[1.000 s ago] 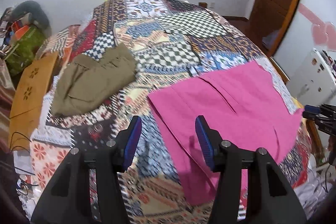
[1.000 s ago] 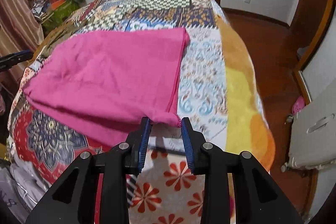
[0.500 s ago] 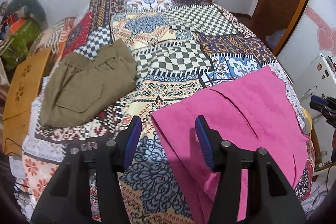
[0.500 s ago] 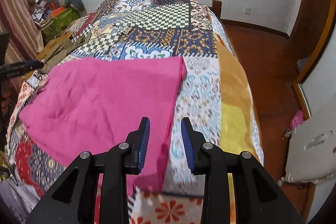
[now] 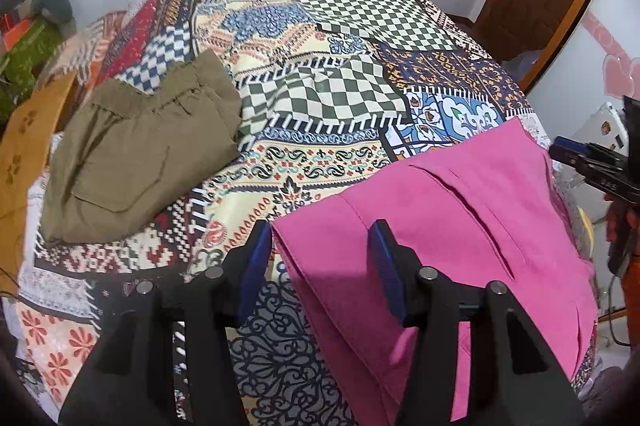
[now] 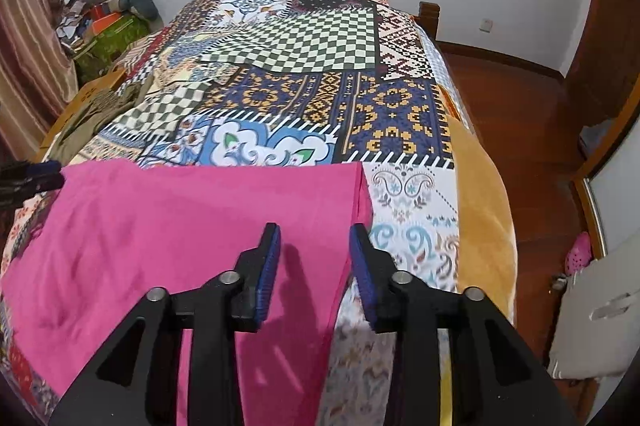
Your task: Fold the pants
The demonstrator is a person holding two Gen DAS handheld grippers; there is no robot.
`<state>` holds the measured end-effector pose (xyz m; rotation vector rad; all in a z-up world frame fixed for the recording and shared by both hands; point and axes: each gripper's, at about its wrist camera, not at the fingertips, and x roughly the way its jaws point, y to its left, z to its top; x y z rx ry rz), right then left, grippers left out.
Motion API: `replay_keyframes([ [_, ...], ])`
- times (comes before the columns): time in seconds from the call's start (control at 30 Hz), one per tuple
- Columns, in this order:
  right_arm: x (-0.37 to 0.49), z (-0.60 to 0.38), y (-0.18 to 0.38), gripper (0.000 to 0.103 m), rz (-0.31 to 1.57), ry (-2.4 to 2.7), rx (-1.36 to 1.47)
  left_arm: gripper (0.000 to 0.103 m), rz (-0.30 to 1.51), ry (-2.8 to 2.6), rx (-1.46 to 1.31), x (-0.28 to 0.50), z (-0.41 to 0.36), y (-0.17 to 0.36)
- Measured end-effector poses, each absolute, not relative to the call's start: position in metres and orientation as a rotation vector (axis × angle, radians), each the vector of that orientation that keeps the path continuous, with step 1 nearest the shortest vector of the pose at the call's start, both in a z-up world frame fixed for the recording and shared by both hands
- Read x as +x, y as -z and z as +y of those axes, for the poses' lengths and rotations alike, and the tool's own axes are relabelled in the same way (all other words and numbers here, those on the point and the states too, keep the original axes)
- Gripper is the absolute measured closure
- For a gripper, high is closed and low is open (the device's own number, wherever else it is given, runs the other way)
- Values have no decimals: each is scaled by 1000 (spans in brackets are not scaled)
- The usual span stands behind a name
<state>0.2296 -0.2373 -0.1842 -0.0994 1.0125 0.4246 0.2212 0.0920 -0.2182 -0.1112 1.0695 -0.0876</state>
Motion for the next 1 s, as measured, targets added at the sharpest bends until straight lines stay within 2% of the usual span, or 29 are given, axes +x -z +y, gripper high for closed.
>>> replay_keyframes([
  [0.1,240,-238,193,64,1029,-417,-95,56,1074,86,-133,220,94,222],
  [0.3,253,-239,205,63,1051,-414,-101,66,1084,83,-165,217,98,225],
  [0.37,256,-238,208,63,1062,-418,-98,76,1096,74,-199,218,102,228],
  [0.6,267,-236,217,63,1070,-426,-109,98,1084,87,-196,220,97,230],
  [0.77,271,-232,220,64,1068,-451,-111,100,1030,79,-96,219,86,222],
  [0.8,270,-231,221,65,1065,-454,-111,100,1019,75,-82,219,85,220],
  [0.87,270,-228,222,86,1065,-463,-118,100,1000,64,-63,219,84,216],
  [1.0,267,-224,221,94,1034,-464,-141,101,965,42,-34,220,86,209],
])
